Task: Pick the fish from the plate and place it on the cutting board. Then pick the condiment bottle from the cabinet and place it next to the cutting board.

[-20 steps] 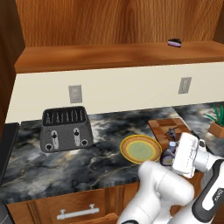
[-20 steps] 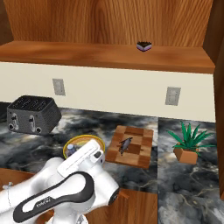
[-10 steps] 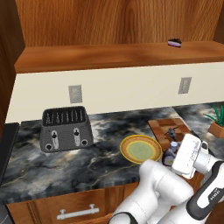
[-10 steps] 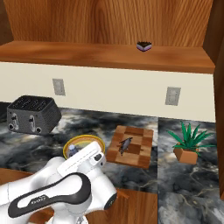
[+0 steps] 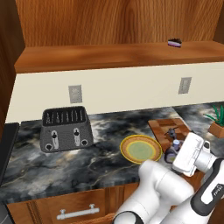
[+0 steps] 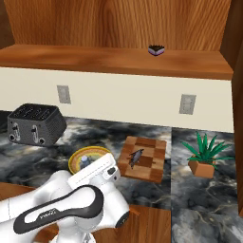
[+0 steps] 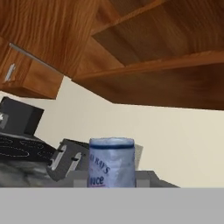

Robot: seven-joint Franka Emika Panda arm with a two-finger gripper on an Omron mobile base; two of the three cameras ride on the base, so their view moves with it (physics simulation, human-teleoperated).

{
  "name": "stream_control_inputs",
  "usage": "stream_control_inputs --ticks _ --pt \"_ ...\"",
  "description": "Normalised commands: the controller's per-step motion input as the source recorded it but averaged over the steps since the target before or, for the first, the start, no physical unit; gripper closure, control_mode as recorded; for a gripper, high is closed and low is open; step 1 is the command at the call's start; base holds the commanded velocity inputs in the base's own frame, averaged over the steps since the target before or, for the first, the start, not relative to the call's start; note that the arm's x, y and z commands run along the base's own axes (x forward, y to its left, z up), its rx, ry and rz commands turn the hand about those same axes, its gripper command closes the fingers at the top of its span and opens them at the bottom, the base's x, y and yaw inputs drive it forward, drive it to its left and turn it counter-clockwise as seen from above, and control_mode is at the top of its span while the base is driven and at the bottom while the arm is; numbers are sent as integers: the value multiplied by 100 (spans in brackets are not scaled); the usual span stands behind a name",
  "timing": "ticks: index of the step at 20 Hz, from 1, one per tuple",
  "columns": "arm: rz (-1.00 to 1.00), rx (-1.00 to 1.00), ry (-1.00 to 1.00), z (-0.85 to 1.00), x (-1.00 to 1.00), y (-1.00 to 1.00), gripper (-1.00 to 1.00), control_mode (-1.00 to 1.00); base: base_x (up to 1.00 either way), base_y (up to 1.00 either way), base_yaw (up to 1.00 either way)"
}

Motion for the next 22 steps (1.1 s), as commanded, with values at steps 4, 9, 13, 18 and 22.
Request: stream_control_inputs --ticks 4,9,13,18,22 --pt "0 -2 -7 -34 20 -27 100 -100 0 0 0" --pt "0 -1 -4 -35 15 -14 100 -100 0 0 0" --pt "0 0 -4 -28 20 -3 100 -100 0 0 0" --pt "0 0 -4 -25 23 -4 100 -100 0 0 0" --pt "0 0 -3 -25 25 -8 100 -100 0 0 0"
